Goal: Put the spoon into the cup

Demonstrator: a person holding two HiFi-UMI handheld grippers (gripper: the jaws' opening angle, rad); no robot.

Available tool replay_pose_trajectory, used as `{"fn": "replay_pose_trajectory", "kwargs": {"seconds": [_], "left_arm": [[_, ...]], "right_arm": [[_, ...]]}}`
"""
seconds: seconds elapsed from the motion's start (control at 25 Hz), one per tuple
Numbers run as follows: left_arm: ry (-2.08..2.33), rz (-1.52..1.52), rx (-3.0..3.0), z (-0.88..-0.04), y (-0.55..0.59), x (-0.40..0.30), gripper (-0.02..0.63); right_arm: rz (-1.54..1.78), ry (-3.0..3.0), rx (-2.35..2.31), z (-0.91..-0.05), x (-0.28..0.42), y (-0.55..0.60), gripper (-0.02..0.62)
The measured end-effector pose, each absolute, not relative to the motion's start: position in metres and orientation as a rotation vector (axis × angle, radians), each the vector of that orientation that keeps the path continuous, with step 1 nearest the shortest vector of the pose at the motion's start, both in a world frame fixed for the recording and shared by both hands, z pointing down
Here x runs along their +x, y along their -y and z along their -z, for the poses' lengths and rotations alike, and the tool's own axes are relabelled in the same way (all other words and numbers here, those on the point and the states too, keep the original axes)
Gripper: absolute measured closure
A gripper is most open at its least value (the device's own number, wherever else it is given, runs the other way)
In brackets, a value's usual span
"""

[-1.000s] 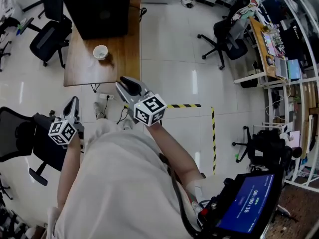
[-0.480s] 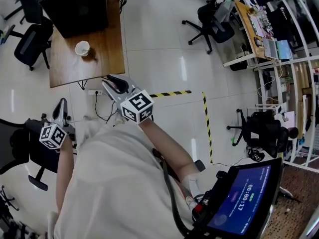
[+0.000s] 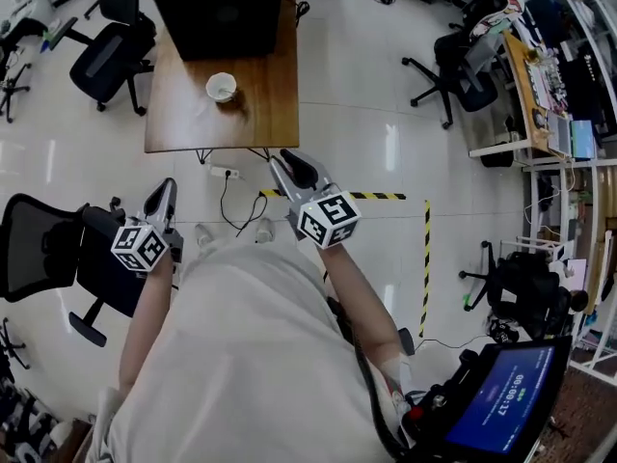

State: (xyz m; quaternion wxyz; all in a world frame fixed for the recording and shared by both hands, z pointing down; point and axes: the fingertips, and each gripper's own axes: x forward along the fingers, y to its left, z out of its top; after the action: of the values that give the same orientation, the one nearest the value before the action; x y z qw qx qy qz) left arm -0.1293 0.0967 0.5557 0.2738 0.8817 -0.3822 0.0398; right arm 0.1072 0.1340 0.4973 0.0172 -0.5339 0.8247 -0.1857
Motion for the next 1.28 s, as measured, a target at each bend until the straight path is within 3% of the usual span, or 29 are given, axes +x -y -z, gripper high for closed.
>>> {"fn": "replay_pose_trajectory", "kwargs": {"seconds": [0.44,0.68,1.28], "left_arm": [[1.058,-0.152,2.365,-0.555,-0.053,-0.2,0.604],[1.037,-0.169,2.369,-0.561,-0.033,-0.212,0.604],[0.995,-0.173,2.367,-0.566,-0.012,-0.21,0.604]], "right_arm": [[0.64,-2.465,-1.905,-0.541,0.112,-0.13,0.502],[0.588,-2.462,-2.061,-0.549,0.117,-0.116,0.545],[0.558,-2.535,-2.059,-0.553,0.087,-0.094,0.576]]}}
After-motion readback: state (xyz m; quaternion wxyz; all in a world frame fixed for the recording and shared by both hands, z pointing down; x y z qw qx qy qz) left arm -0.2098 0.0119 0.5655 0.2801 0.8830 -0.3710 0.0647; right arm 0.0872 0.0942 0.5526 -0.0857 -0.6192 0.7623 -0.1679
